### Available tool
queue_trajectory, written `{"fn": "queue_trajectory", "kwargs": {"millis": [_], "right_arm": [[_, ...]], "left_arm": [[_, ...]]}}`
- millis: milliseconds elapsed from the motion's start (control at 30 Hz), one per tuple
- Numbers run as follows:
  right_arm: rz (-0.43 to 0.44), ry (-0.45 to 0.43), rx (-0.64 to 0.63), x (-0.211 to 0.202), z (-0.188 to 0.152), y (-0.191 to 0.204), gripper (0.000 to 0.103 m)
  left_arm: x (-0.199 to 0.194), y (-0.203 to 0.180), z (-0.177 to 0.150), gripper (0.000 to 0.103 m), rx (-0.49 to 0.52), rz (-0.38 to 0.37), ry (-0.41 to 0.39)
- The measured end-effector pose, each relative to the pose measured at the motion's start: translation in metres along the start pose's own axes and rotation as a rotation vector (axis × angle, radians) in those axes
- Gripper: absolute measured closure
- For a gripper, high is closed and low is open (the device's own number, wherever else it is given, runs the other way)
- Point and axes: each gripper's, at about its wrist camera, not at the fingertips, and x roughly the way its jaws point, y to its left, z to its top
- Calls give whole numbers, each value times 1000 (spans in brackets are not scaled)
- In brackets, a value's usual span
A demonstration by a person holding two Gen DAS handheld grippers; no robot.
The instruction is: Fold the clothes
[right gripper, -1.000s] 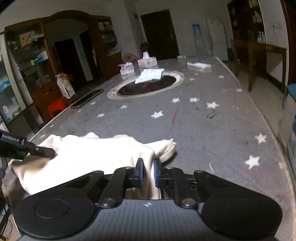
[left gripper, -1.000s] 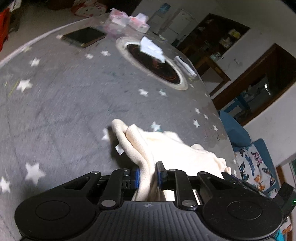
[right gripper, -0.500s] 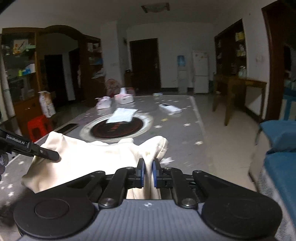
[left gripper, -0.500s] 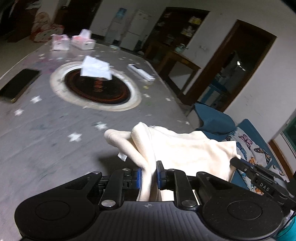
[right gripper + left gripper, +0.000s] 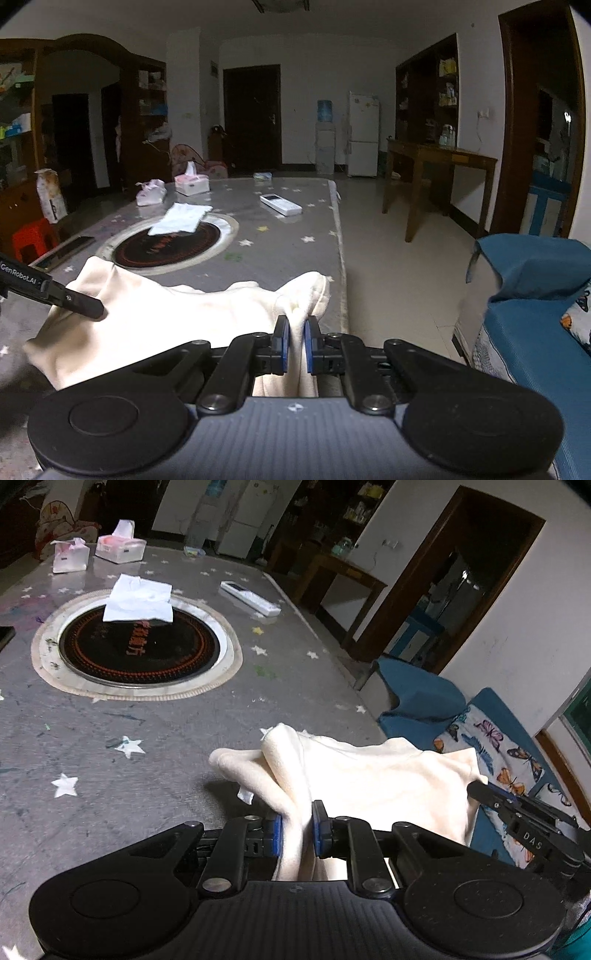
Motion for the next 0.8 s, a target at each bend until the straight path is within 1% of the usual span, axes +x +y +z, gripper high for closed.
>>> {"fn": "queue_trajectory", "kwargs": {"millis": [167,233,333,400,500,667,733,800], "right_arm": [[-29,31,9,20,-7,-9,97],[-37,46,19,26,-9,-13,97],[-36,49,38,26,-13,-17,97],[-18,41,43,21,-15,-15,97],[23,41,28,12,-20,-6,96],[86,75,-3,8,-39,10,95],[82,95,-12,11,-47,13,94],[78,108,4,13,-52,10,94]], "left_arm": [[14,7,-2,84,-4,33,26],[16,10,-4,81,-4,47,31],[17,13,-5,74,2,66,35],[17,14,-5,65,10,84,32],[16,17,-3,61,10,103,22],[7,19,-2,60,12,133,-14],[2,18,-1,60,22,148,-31],[-5,17,0,62,24,147,-48]]}}
